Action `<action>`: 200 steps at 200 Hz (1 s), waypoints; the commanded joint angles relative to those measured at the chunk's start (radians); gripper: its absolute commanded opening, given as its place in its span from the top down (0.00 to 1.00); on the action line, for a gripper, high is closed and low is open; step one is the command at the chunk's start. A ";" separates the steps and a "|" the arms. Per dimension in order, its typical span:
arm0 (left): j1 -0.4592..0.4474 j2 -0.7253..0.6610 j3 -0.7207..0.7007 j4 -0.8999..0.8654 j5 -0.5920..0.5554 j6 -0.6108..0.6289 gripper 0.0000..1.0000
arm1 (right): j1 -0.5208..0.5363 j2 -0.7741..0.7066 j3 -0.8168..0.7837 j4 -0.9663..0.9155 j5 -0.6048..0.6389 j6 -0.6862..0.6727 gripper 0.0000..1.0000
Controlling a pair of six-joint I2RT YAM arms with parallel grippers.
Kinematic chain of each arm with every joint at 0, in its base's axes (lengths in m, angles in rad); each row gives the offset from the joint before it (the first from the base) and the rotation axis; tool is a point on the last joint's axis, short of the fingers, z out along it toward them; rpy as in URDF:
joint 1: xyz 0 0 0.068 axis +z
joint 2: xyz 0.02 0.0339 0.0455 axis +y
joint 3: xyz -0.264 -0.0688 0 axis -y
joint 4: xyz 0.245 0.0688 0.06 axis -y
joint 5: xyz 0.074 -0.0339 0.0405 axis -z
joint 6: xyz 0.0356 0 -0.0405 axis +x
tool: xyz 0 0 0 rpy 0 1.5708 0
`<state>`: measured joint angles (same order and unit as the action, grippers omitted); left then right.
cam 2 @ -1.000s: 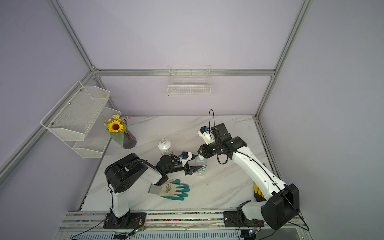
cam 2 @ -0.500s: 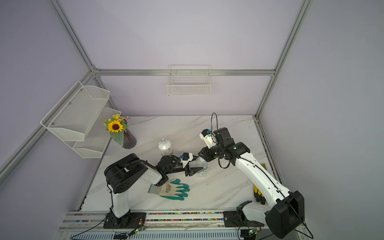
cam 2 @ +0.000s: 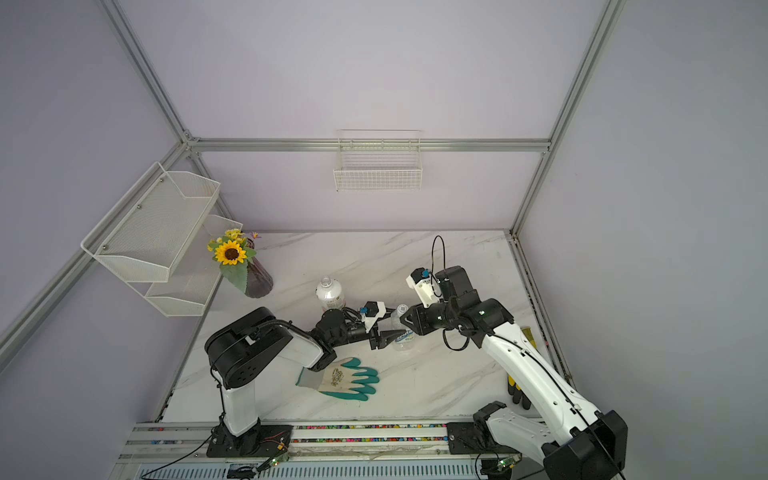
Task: Screw on the bottle caps
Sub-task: Screw the bottle cap onto the plastic bottle.
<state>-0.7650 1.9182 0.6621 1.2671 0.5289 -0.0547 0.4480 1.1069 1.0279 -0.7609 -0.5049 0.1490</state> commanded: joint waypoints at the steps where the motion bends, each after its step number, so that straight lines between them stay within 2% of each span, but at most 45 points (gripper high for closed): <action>1: 0.007 -0.018 0.007 -0.025 -0.026 0.005 0.36 | 0.006 -0.022 -0.007 -0.038 -0.060 -0.002 0.71; 15: 0.006 -0.017 0.007 -0.025 -0.023 0.006 0.36 | 0.005 -0.038 0.013 -0.039 -0.022 0.002 0.70; 37: 0.006 -0.015 0.007 -0.019 -0.010 0.010 0.36 | 0.004 -0.041 0.070 -0.027 0.140 -0.012 0.64; 48: 0.007 -0.011 0.006 -0.012 -0.003 0.010 0.36 | -0.003 -0.019 0.095 -0.004 0.170 -0.029 0.62; 124: 0.006 -0.016 0.005 -0.020 -0.001 0.012 0.36 | -0.032 0.194 0.137 0.145 0.039 -0.074 0.64; 185: 0.007 -0.026 0.012 -0.026 -0.029 -0.001 0.36 | -0.035 0.158 0.069 0.122 -0.014 -0.072 0.67; 200: 0.007 -0.035 0.022 -0.089 -0.042 -0.005 0.36 | -0.035 0.142 0.051 0.111 -0.024 -0.070 0.68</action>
<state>-0.7662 1.9152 0.6628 1.2594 0.5213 -0.0589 0.4175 1.2896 1.1107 -0.6422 -0.4873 0.0868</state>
